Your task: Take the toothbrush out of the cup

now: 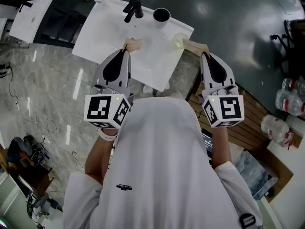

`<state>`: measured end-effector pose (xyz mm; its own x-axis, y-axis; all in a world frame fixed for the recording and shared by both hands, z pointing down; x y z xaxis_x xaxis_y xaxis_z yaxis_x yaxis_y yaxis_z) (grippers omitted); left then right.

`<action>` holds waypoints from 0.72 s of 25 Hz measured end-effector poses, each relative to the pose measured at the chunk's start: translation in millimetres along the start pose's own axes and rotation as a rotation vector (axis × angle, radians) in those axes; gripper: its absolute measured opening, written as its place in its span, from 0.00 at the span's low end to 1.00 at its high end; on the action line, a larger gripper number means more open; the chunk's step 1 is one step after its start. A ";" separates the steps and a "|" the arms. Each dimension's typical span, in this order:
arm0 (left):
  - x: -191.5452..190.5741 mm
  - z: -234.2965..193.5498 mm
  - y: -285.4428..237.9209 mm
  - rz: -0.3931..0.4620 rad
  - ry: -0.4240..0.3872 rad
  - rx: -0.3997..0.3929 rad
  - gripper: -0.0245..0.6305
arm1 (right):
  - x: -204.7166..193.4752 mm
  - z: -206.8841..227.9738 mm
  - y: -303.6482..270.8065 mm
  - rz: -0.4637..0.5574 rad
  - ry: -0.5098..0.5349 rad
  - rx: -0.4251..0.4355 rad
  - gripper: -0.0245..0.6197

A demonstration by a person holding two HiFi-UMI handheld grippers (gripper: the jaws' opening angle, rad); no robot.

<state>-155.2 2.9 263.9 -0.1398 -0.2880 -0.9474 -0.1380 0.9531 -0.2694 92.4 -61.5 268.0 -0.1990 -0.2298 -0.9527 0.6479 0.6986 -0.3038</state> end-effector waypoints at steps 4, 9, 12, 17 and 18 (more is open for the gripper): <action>-0.4 -1.7 0.4 -0.001 0.001 -0.002 0.05 | -1.6 -5.7 -0.6 -0.012 0.004 0.017 0.05; -3.4 3.9 -1.1 -0.002 0.007 -0.008 0.05 | -1.1 0.0 1.5 -0.004 -0.011 0.008 0.05; -3.1 6.9 -2.2 -0.005 0.006 -0.019 0.05 | 3.3 -1.0 2.1 0.009 -0.005 0.005 0.05; -3.0 13.6 -1.9 -0.015 -0.003 -0.043 0.05 | -1.0 -7.7 2.7 -0.014 0.009 0.074 0.05; -3.0 14.4 -2.2 -0.017 -0.006 -0.045 0.05 | -0.8 -8.0 2.9 -0.016 0.018 0.081 0.05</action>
<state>-140.4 3.0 264.8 -0.1311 -0.3033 -0.9438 -0.1847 0.9429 -0.2774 88.6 -53.8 267.8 -0.2229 -0.2276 -0.9479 0.7015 0.6378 -0.3181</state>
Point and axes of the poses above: the fingertips, and each gripper's own axes: y backward along the fingers, z to its right, x out of its top, the point moved 5 cm from there along y, backward along the fingers, and after that the axes turned 2 degrees about x, right-handed, at the moved point
